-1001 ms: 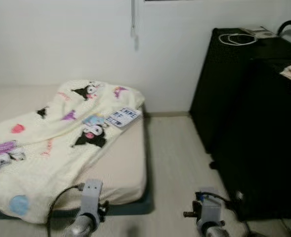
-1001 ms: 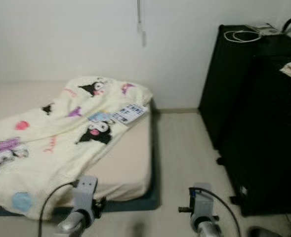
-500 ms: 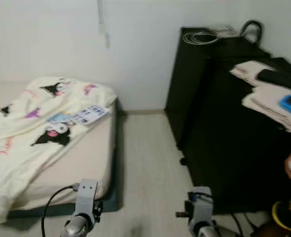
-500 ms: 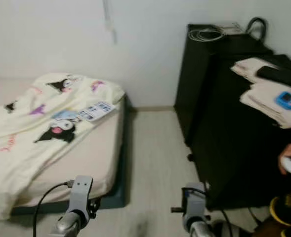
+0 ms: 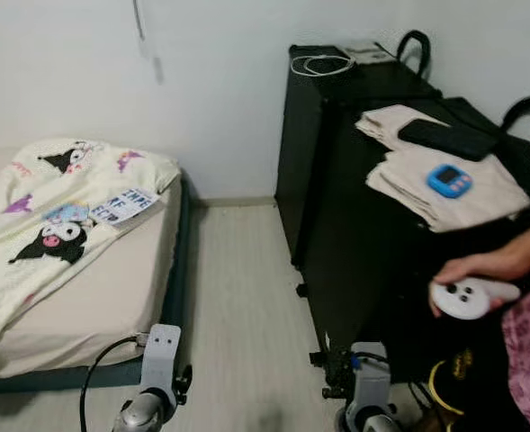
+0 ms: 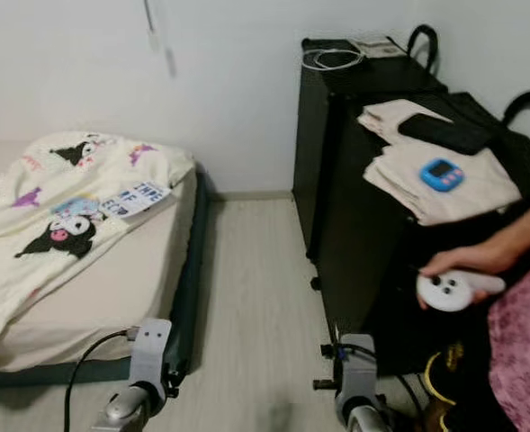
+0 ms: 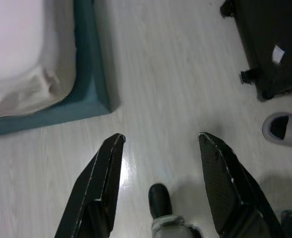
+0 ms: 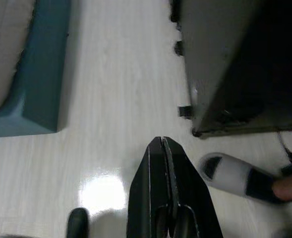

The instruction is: Clean up the room

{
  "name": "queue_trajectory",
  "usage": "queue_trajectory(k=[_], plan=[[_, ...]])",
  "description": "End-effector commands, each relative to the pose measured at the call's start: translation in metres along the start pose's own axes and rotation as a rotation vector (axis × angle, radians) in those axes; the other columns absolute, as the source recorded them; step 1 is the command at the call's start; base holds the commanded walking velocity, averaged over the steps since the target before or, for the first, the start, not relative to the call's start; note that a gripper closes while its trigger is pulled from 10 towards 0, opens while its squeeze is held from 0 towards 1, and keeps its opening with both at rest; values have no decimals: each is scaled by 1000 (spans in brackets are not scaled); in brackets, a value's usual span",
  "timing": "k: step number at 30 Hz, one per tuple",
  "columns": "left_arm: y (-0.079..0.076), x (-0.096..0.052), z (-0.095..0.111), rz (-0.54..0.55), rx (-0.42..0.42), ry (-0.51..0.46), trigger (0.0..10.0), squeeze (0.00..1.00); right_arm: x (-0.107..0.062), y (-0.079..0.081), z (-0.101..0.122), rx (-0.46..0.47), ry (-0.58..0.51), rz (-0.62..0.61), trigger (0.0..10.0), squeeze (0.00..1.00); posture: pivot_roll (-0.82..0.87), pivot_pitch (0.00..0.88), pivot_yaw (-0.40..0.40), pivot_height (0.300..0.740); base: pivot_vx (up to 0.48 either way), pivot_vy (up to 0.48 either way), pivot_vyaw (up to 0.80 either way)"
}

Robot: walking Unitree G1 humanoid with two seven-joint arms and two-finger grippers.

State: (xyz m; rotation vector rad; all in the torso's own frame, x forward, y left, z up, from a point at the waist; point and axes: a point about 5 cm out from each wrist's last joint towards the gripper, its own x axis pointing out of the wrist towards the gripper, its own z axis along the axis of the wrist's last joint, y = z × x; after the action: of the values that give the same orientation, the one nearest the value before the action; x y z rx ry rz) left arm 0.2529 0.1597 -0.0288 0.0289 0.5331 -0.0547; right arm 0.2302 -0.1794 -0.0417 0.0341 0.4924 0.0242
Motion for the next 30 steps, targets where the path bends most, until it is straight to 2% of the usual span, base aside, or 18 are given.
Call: queue_trajectory(k=[1, 19, 24, 30], plan=[[4, -2, -5, 8, 11, 21, 10000, 0, -1, 2, -4, 3, 16, 1, 10000, 0, 32, 99, -3, 729, 0, 0, 0], [6, -2, -2, 9, 19, 3, 10000, 0, -1, 1, -3, 3, 18, -1, 10000, 0, 31, 97, -3, 729, 0, 0, 0], [1, -2, 5, -27, 33, -64, 10000, 0, -1, -1, -2, 3, 5, -7, 10000, 0, 23, 100, -4, 729, 0, 0, 0], [-1, -3, 8, -30, 33, -99, 10000, 0, -1, -4, 3, 2, -33, -21, 10000, 0, 18, 105, -3, 729, 0, 0, 0]])
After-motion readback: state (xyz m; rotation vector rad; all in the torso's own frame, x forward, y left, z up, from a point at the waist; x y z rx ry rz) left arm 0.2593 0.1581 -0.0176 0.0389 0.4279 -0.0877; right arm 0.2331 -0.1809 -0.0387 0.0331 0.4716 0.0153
